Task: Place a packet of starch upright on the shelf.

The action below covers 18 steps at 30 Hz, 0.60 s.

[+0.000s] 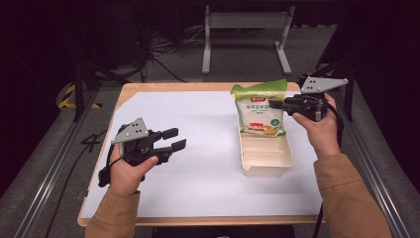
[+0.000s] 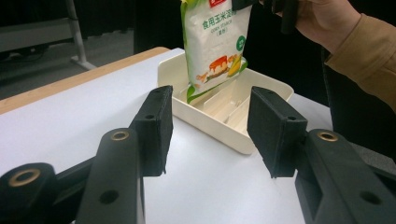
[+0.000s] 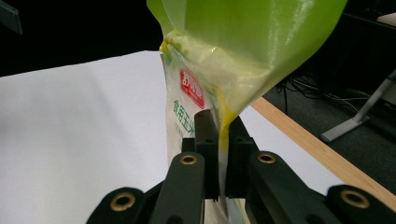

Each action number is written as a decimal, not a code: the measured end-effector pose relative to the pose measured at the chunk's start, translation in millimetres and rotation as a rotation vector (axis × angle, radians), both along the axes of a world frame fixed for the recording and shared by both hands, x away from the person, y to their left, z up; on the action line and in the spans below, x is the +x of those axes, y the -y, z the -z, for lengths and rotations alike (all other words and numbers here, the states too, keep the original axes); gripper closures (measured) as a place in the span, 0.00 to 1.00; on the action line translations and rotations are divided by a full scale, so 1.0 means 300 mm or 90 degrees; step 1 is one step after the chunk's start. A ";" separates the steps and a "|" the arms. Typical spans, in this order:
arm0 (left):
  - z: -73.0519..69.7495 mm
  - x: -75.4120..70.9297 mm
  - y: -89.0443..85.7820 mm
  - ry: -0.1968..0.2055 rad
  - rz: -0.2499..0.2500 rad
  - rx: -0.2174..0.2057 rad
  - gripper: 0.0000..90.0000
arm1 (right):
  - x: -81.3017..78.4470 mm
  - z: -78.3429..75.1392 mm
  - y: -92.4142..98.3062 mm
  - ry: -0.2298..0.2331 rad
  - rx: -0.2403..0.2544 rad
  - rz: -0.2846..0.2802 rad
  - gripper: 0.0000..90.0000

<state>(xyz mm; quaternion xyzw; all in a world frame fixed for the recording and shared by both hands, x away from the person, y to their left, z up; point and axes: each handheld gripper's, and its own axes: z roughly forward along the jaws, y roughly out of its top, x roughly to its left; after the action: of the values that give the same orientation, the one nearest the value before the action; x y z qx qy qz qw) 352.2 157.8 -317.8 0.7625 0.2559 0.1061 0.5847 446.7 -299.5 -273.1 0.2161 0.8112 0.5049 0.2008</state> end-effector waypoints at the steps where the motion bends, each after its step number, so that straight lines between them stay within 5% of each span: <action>1: 0.000 0.000 -0.003 0.003 -0.004 -0.001 0.57 | 0.002 0.003 0.000 0.000 0.002 -0.001 0.96; 18: 0.001 -0.002 -0.007 0.005 -0.008 0.002 0.58 | 0.037 0.087 0.021 -0.001 0.002 -0.014 0.96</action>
<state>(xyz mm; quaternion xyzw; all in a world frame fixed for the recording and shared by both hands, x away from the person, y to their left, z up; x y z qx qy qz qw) 351.6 159.8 -318.2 0.7615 0.2582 0.1128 0.5837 457.9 -305.7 -299.3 0.2083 0.8130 0.5079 0.1943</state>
